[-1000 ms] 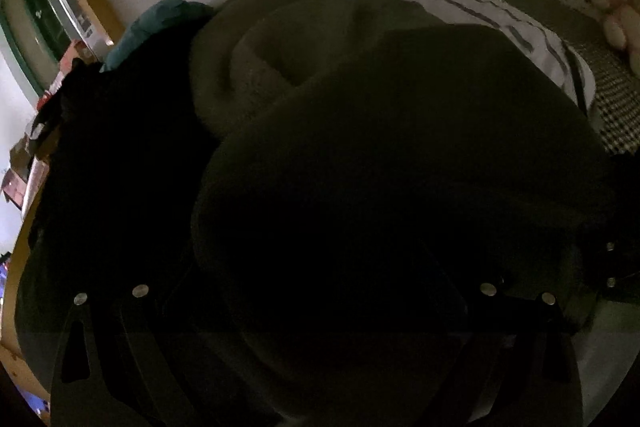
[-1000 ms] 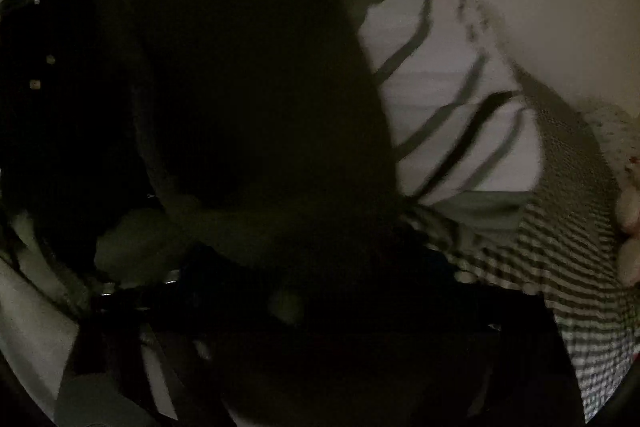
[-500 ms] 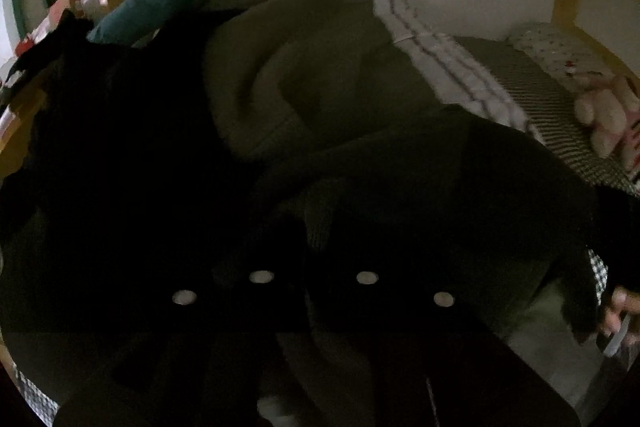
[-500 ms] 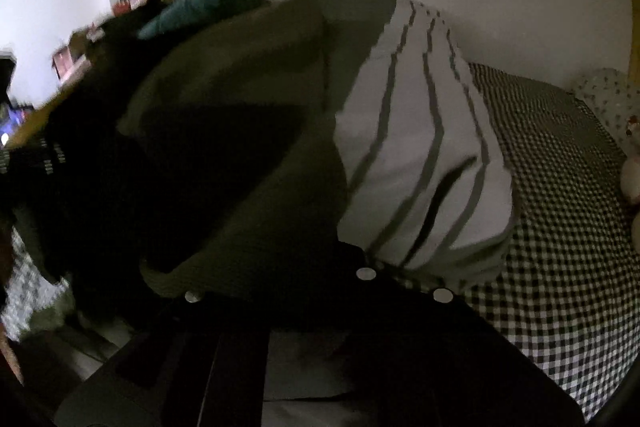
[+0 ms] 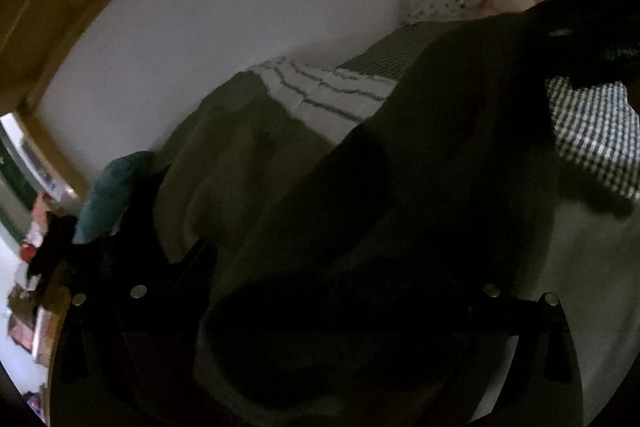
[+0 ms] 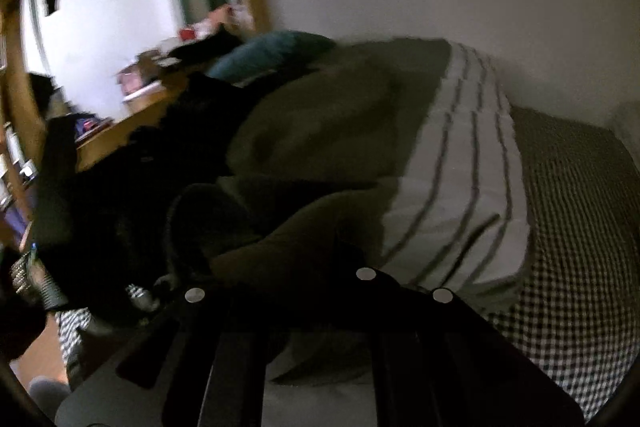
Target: Fold large clothes
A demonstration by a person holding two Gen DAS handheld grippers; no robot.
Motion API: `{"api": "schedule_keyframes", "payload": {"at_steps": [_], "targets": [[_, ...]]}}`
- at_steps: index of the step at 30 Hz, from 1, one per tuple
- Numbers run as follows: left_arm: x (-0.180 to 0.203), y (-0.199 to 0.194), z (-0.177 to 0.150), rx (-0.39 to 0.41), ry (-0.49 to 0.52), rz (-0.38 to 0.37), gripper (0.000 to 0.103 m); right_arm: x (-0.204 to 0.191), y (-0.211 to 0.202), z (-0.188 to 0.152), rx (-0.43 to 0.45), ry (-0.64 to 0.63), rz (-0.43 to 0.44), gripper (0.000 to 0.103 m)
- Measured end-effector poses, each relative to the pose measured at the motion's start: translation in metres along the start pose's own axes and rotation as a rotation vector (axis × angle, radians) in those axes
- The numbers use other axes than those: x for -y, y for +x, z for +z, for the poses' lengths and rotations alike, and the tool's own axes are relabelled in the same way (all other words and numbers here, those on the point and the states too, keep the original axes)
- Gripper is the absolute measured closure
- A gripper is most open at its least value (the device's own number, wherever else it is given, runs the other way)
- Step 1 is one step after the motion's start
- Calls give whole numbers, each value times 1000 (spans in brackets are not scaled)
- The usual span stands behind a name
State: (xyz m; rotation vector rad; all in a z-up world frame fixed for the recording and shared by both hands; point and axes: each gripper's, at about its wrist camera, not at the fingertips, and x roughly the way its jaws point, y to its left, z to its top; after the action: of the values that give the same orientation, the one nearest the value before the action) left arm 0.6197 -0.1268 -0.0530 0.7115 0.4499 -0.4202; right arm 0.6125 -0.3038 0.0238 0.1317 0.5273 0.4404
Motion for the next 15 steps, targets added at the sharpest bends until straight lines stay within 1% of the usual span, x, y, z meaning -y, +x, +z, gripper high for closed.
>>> {"api": "schedule_keyframes", "payload": {"at_steps": [1,2,3,4,5,6,8,9,10,11,13,14,15], "targets": [[-1,0,2,-7,-19,-36,6,-1,-6,0,10,-4,13,96],[-5,2,3,-26,-74,-102,9,-1,-12,-1,23,-7,25,96],[-9,1,1,-22,-113,-130,24,0,-16,-1,34,-8,29,96],[-12,1,0,-24,-147,-154,84,2,-18,-1,36,-1,23,96],[-15,2,-4,-50,-176,-149,96,5,-18,0,31,6,18,96],[-16,-1,-7,-46,-187,-127,96,6,-17,0,25,12,9,96],[-20,-7,-11,-43,-211,-88,103,7,-15,2,21,16,-10,96],[-26,-14,-14,-41,-230,-44,103,6,-15,3,23,16,-25,96],[-32,-19,-15,-34,-253,-17,103,3,-16,5,26,15,-38,96],[-40,-27,-16,-29,-288,14,103,0,-18,6,34,13,-38,96],[-59,-51,-18,-9,-401,59,103,-9,-24,6,57,-5,-44,96],[-66,-58,-20,-3,-437,67,103,-17,-29,6,74,-26,-42,96],[-72,-68,-23,-7,-473,48,103,-23,-33,5,86,-40,-35,96]]}}
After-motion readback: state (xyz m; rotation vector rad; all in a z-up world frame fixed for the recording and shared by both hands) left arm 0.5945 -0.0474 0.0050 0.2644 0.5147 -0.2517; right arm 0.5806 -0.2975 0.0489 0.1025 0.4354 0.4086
